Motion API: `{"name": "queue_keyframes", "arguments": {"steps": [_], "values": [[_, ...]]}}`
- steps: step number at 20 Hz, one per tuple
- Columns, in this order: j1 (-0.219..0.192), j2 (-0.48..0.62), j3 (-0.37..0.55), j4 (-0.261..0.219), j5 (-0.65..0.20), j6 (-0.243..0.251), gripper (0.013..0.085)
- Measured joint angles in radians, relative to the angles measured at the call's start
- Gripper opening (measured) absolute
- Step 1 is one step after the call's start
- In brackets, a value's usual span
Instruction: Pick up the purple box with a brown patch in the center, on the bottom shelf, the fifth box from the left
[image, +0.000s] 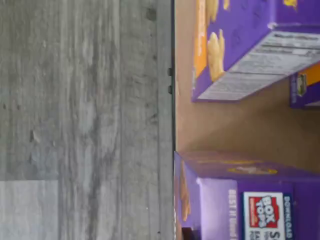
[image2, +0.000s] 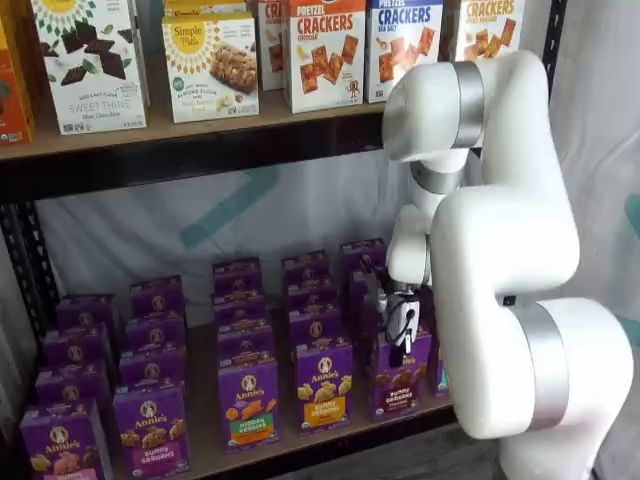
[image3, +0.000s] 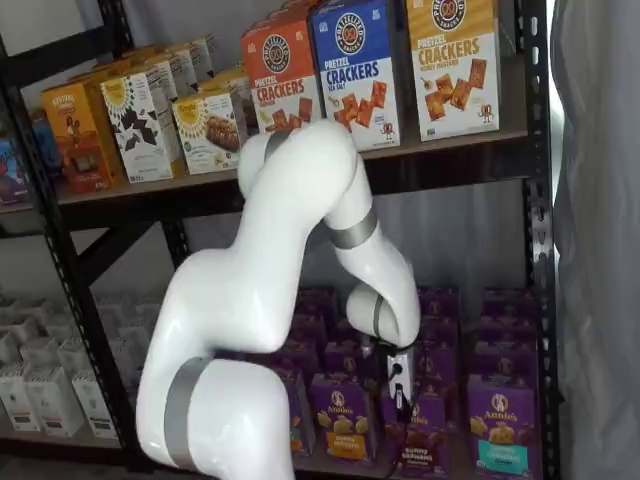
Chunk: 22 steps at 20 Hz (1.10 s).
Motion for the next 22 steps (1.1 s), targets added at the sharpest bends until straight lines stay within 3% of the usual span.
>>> {"name": "queue_keyframes", "arguments": {"steps": [2, 4, 7, 14, 22], "values": [[0.005, -0.031, 0.057, -0.018, -0.031, 0.020, 0.0290], [0.007, -0.073, 0.123, -0.067, -0.048, 0.067, 0.0290], [0.012, -0.131, 0.201, -0.093, -0.049, 0.097, 0.0290], [0.031, -0.291, 0.377, -0.213, -0.047, 0.231, 0.0290], [0.054, -0.428, 0.488, -0.183, -0.014, 0.226, 0.0290]]}}
